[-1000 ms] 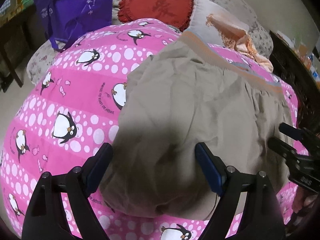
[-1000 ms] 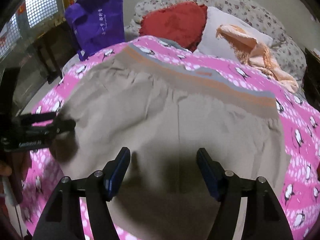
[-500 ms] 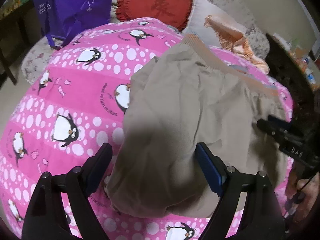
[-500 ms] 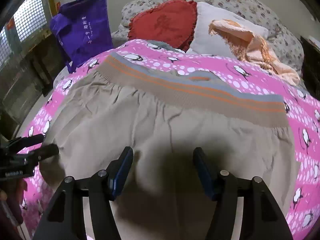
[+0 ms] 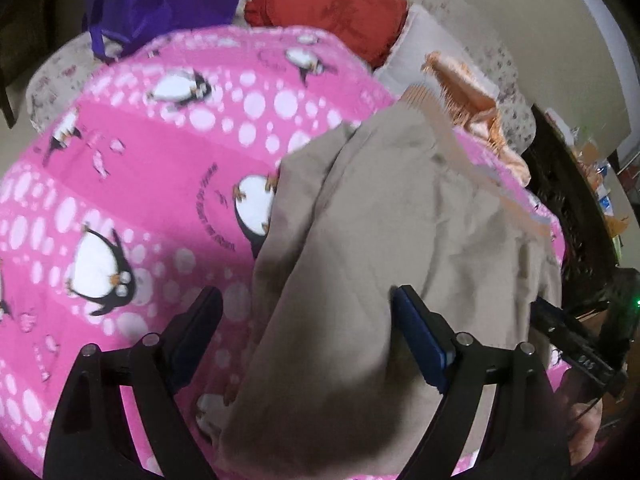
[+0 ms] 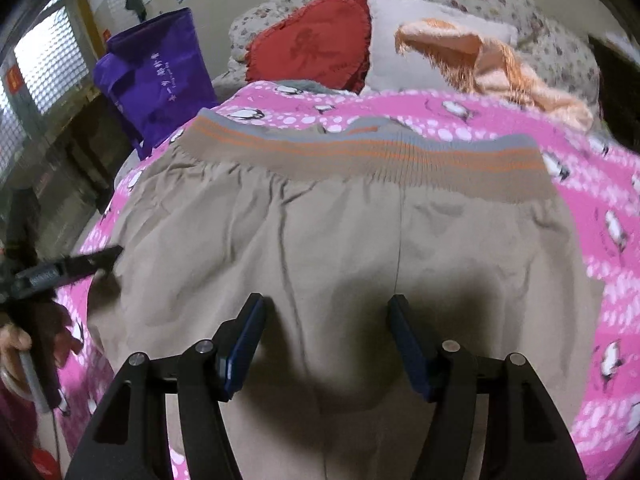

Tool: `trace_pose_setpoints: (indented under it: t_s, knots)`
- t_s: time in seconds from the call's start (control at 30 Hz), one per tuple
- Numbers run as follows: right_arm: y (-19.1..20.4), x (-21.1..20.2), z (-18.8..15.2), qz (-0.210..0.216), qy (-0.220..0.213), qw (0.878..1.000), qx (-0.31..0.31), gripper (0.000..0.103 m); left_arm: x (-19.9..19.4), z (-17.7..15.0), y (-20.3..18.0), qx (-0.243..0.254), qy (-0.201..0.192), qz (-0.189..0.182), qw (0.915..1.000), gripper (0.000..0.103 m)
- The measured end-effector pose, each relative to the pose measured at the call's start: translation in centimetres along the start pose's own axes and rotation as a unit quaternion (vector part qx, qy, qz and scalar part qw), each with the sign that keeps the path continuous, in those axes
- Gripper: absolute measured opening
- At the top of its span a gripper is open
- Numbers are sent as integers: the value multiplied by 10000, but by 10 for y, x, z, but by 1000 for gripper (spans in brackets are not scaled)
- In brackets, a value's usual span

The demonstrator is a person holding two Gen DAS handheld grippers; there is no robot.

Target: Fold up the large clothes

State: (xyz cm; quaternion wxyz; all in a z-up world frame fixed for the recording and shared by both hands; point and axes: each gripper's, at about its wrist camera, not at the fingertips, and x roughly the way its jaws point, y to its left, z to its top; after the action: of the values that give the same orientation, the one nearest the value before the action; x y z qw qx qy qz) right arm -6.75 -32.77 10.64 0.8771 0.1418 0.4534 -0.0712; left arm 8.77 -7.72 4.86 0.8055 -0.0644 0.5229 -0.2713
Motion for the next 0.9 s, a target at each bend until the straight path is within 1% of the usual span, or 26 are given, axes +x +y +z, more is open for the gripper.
trace_pose_setpoints:
  t_s: [0.07, 0.17, 0.23, 0.3, 0.33, 0.37, 0.4, 0.43, 0.47, 0.5, 0.57, 0.63, 0.73, 0.8, 0.9]
  knots:
    - [-8, 7, -3, 165, -20, 9997, 155, 65, 13, 1, 5, -127, 137, -187, 9996, 90]
    - [-16, 17, -7, 119, -37, 9997, 195, 65, 17, 2, 7, -375, 43, -552, 9978, 103]
    - [-18, 21, -9, 137, -67, 9998, 162, 65, 22, 3, 6, -519, 88, -732, 9959, 103]
    - [-17, 24, -10, 92, -89, 9999, 45, 66, 25, 3, -2, -405, 114, -678, 9968, 102]
    - [-15, 25, -11, 65, -100, 9999, -16, 68, 26, 2, -10, -204, 132, -688, 9973, 97]
    - [-12, 26, -13, 29, -108, 9999, -91, 71, 26, 2, -17, -32, 193, -701, 9974, 73]
    - [-10, 27, -14, -8, -120, 9998, -160, 72, 26, 1, -24, 117, 280, -671, 9973, 58]
    - [-6, 28, -16, -62, -139, 9996, -246, 74, 24, 1, -31, 265, 278, -561, 9977, 53]
    - [-5, 28, -16, -92, -145, 9994, -286, 75, 21, 1, -34, 309, 239, -612, 9974, 32]
    - [-3, 28, -17, -123, -161, 9993, -321, 76, 15, 1, -37, 321, 270, -670, 9969, 17]
    - [-5, 28, -17, -99, -197, 9994, -258, 76, 3, 4, -37, 277, 229, -781, 9963, 15]
    - [-9, 25, -16, -2, -253, 9996, -90, 75, -15, 5, -40, 346, 115, -963, 9947, 14]
    - [-21, 17, -14, 100, -413, 9985, 331, 75, -35, 4, -54, 505, 59, -1030, 9934, 14]
    - [-31, 19, -13, 255, -411, 9967, 647, 76, -49, 3, -73, 702, 20, -1054, 9919, 14]
    - [-38, 18, -12, 421, -378, 9949, 835, 75, -66, 2, -107, 1008, -57, -1174, 9879, 14]
